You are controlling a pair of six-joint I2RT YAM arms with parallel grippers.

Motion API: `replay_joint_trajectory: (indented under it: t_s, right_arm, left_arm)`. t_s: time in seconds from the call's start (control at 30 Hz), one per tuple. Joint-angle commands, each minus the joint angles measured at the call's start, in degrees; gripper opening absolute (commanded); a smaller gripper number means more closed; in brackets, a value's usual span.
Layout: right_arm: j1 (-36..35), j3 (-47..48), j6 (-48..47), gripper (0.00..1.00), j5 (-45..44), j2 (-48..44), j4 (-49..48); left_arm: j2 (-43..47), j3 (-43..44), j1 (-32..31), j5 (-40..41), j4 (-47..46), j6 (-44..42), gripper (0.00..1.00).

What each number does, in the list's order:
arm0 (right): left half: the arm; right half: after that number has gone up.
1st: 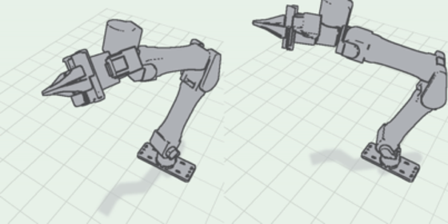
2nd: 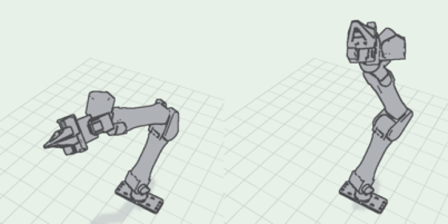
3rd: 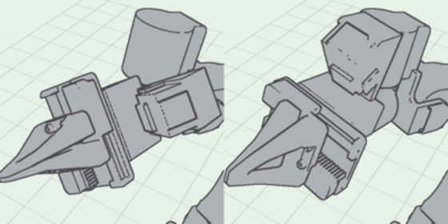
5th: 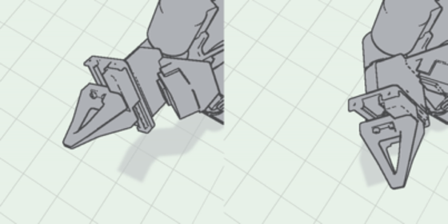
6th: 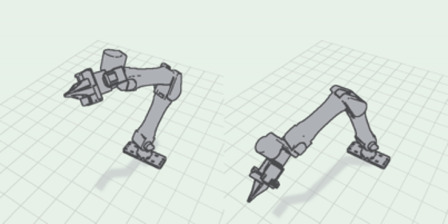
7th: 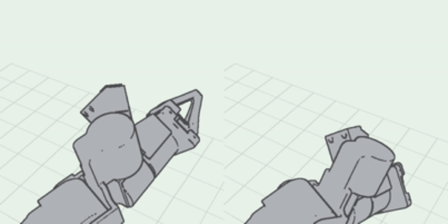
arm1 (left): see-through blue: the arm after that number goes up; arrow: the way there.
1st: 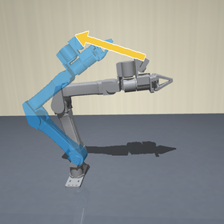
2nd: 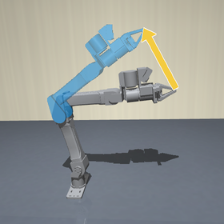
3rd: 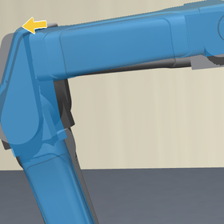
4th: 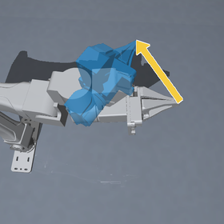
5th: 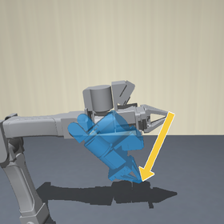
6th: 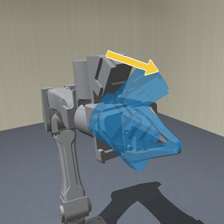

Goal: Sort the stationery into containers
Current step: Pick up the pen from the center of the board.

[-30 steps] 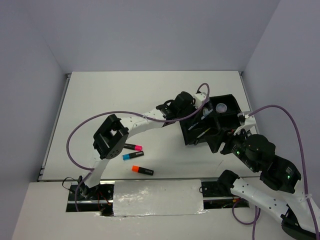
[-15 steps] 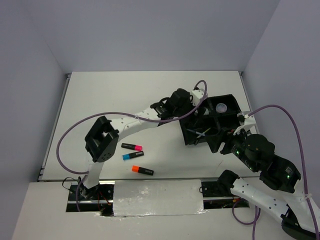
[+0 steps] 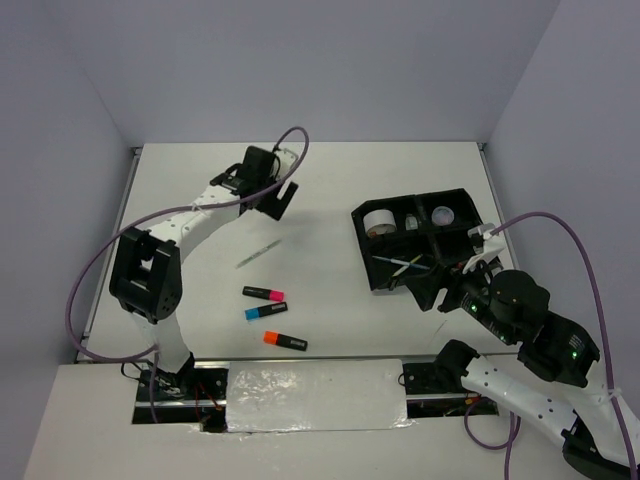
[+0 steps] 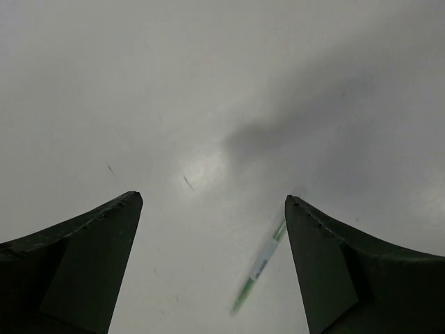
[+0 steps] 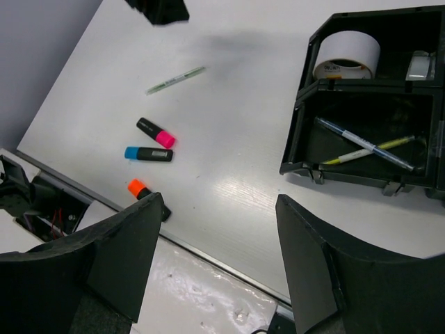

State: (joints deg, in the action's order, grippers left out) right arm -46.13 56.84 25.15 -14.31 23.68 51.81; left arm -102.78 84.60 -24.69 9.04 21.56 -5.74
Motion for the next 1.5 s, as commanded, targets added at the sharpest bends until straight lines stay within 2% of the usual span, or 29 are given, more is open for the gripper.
replay_joint_trajectory:
  t_s: [0.0,0.17,0.43,0.53,0.57,0.6,0.73,0.8,0.83,0.9,0.93,0.97,1.0,1.03,1.07,1.23,1.33,1.47]
  right_arm:
    - [-0.1,-0.94,-1.42,0.74,2.26,-1.27,-3.3]
    - [-0.01,-2.52,-1.94,0.74,4.11,-2.15,-4.09]
    - [-0.01,-2.52,-2.03,0.74,5.34,-1.71,-4.52]
    - [-0.01,-2.35,-1.94,0.74,5.52,-1.62,-4.35]
    - [-0.01,-2.0,-2.03,0.74,5.43,-1.53,-4.26]
    - [-0.01,-1.82,-2.03,0.74,5.34,-1.36,-4.0]
    - [-0.01,-1.21,-2.12,0.74,5.16,-1.18,-4.26]
    - [-0.01,-1.2,-2.21,0.74,5.43,-0.92,-4.52]
    - [-0.01,-1.2,-2.21,0.74,5.6,-0.92,-4.61]
    - [-0.1,-1.2,-2.29,0.74,5.52,-0.92,-4.53]
    - [-0.01,-1.03,-2.29,0.74,5.43,-0.92,-4.35]
    - [-0.01,-0.85,-2.29,0.74,5.34,-0.92,-4.26]
    - [-0.01,-0.77,-2.38,0.74,4.99,-0.92,-4.0]
    - [-0.01,-0.59,-2.38,0.74,4.9,-1.27,-4.0]
    - [-0.01,-0.5,-2.38,0.74,4.81,-1.36,-3.91]
    - [-0.01,0.29,-2.56,0.74,3.67,-1.62,-2.95]
    - [-0.1,0.73,-2.47,0.74,2.44,-1.8,-2.24]
    - [-0.1,1.69,-2.3,0.74,-1.33,-1.89,-0.84]
  left_arm:
    - [-0.31,-5.3,-0.37,-0.08,5.33,0.37,0.97]
    - [0.39,-11.9,1.4,-5.07,2.0,1.17,0.95]
    - [-2.85,-12.35,1.4,-5.35,2.08,0.55,0.91]
    - [-4.61,-12.09,1.4,-5.78,2.43,0.81,0.83]
    - [-5.4,-12.17,1.4,-5.7,2.52,0.99,0.74]
    - [-5.67,-12.35,1.4,-5.52,2.52,1.25,0.7]
    - [-6.03,-13.4,1.05,-6.49,2.0,1.78,0.7]
    - [-6.38,-13.93,0.78,-6.14,1.64,1.96,0.64]
    - [-7.25,-13.93,0.69,-6.22,1.73,2.05,0.56]
    - [-8.39,-13.67,0.26,-5.7,2.17,2.05,0.49]
    - [-9.53,-13.5,-0.18,-5.7,2.34,2.13,0.42]
    - [-10.06,-13.32,-0.45,-5.44,2.61,2.13,0.27]
    - [-10.77,-12.97,-1.06,-5.26,2.78,2.22,0.21]
    - [-10.95,-12.79,-1.24,-5.17,2.78,2.4,0.05]
    - [-10.95,-12.53,-1.59,-5.08,2.87,2.57,0.0]
    - [-7.62,-8.58,-3.87,-4.12,2.61,5.21,0.0]
    - [-3.14,-7.08,-5.54,-3.33,-0.29,11.0,0.0]
    - [0.65,-4.01,-12.74,-0.94,-5.29,15.49,0.0]
